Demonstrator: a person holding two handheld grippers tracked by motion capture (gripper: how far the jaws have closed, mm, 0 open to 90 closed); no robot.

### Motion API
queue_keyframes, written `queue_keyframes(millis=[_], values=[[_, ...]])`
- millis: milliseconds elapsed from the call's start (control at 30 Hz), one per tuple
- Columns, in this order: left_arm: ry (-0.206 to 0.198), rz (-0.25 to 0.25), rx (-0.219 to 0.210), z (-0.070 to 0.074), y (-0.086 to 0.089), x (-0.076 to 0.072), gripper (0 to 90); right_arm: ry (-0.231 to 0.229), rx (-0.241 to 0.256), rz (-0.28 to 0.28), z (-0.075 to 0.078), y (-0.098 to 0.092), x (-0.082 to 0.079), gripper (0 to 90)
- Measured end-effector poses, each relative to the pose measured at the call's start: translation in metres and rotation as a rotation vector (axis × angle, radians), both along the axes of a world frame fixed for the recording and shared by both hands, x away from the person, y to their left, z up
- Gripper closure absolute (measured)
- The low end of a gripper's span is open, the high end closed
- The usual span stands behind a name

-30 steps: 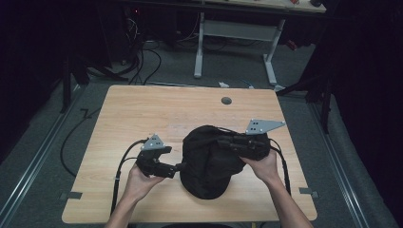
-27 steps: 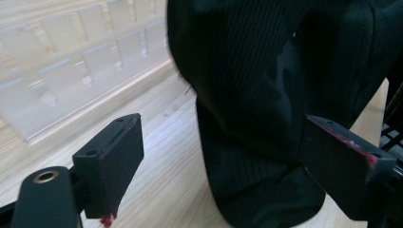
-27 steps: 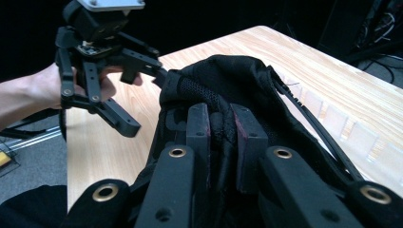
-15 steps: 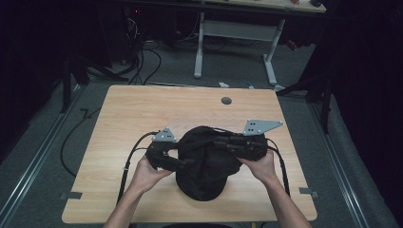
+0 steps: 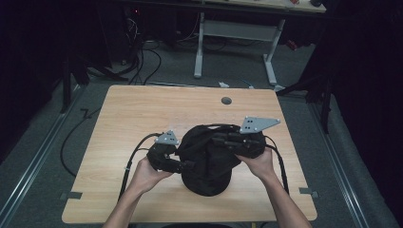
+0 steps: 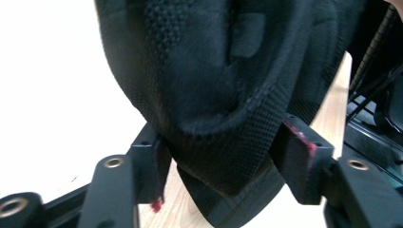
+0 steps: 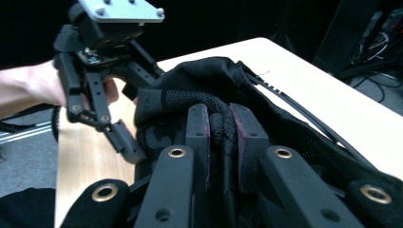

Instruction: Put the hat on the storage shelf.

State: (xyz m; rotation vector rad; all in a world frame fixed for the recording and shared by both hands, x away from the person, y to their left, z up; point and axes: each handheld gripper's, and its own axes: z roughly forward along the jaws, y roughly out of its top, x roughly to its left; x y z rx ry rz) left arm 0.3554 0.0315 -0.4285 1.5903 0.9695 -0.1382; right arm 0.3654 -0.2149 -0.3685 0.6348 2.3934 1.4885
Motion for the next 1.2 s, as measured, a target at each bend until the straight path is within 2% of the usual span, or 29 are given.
queue_keyframes(millis=[67,167,367,533,567,600,667,1000,1033,1200], values=[[0.003,-0.015,0.009,0.000,0.000,-0.001,48.8,-0.009,-0.007,-0.005,0.001,0.002,0.000,79.5],[0.006,-0.046,0.018,0.002,0.002,-0.005,56.3,-0.019,-0.009,-0.011,0.003,0.005,0.001,79.3],[0.010,-0.069,0.024,0.004,0.005,-0.009,62.1,-0.021,-0.008,-0.009,0.002,0.007,0.002,79.1],[0.008,-0.078,0.004,0.008,0.008,-0.012,66.7,-0.023,-0.005,-0.008,0.002,0.007,0.002,78.7],[0.005,-0.080,-0.005,0.009,0.009,-0.013,67.9,-0.023,-0.001,-0.008,0.002,0.007,0.003,78.6],[0.001,-0.083,-0.034,0.012,0.012,-0.015,71.2,-0.022,0.006,-0.008,0.002,0.006,0.003,78.2],[-0.004,-0.085,-0.051,0.015,0.015,-0.016,74.2,-0.015,0.015,-0.008,0.001,0.004,0.004,77.7],[-0.025,-0.061,-0.064,0.018,0.019,-0.018,79.5,0.006,0.036,-0.004,-0.004,0.001,0.006,74.3],[-0.035,-0.044,-0.068,0.020,0.021,-0.018,79.8,0.017,0.041,-0.010,-0.005,0.000,0.006,70.1],[-0.048,-0.017,-0.079,0.022,0.025,-0.020,80.8,0.033,0.044,-0.019,-0.006,-0.002,0.005,63.4]])
